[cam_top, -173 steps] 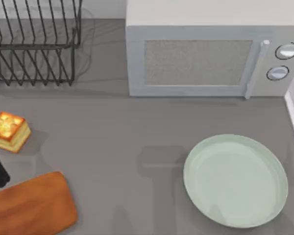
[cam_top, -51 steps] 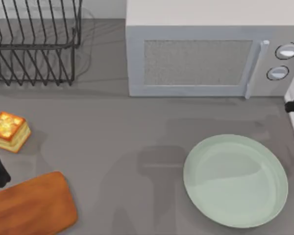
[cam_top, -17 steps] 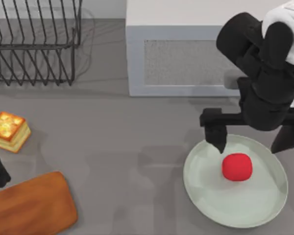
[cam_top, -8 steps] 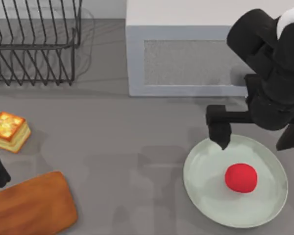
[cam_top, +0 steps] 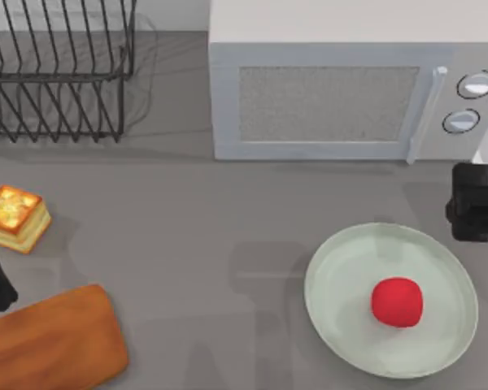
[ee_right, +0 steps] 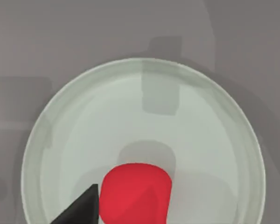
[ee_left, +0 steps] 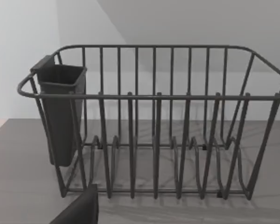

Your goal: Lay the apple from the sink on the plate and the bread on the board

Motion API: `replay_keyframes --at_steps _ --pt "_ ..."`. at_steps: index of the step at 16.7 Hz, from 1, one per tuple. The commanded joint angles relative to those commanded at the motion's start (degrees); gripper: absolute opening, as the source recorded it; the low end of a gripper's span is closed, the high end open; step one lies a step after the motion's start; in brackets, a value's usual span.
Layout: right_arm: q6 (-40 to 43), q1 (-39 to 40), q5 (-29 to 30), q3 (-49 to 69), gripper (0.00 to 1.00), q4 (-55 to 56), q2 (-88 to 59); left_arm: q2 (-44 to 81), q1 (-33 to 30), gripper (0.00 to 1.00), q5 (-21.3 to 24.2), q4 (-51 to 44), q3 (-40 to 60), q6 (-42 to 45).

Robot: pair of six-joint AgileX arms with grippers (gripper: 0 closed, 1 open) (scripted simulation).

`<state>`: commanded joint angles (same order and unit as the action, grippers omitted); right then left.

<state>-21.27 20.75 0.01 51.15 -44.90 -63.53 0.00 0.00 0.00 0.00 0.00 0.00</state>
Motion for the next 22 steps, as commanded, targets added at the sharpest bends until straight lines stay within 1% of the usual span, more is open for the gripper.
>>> replay_keyframes --at_steps 7,11,15,22 --pt "12.50 -12.20 0.00 -30.70 1.00 26.44 40.51 0.00 0.00 1.00 0.00 0.00 0.00 0.00" --pt "18.29 -17.84 -0.01 -44.59 1.00 38.71 56.67 0.00 0.00 1.00 0.00 0.00 0.00 0.00" --pt "21.19 -20.67 -0.01 -50.99 1.00 44.73 63.36 0.00 0.00 1.00 0.00 0.00 0.00 0.00" --pt "21.27 -20.75 -0.01 -51.15 1.00 44.90 63.53 0.56 -0.28 1.00 0.29 -0.41 0.34 0.05"
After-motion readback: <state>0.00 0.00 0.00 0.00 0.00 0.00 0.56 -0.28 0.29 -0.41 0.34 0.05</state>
